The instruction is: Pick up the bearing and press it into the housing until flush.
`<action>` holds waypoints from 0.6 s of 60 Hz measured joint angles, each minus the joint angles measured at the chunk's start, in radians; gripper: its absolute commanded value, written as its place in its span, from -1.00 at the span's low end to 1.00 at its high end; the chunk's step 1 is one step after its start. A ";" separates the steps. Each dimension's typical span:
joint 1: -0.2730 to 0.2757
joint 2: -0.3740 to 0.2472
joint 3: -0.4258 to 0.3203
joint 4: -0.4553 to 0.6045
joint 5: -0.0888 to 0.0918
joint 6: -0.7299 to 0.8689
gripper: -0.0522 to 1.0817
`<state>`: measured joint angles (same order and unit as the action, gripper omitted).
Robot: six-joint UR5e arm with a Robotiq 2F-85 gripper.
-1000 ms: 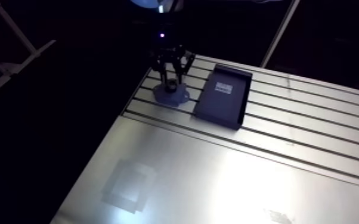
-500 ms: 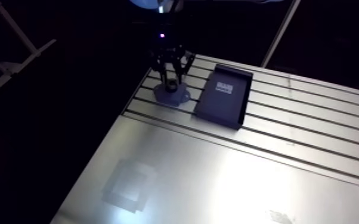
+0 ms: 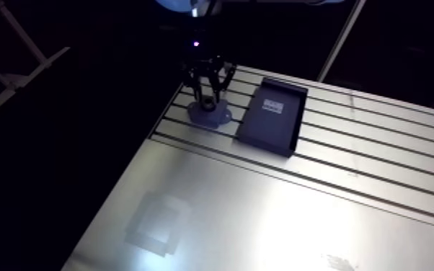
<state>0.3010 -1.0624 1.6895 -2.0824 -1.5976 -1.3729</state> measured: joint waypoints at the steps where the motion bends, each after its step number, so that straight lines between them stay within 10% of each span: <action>1: 0.000 0.000 0.000 0.000 0.000 0.000 0.34; 36: 0.001 0.003 0.003 0.001 -0.003 -0.002 0.34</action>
<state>0.3022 -1.0595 1.6923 -2.0814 -1.6003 -1.3750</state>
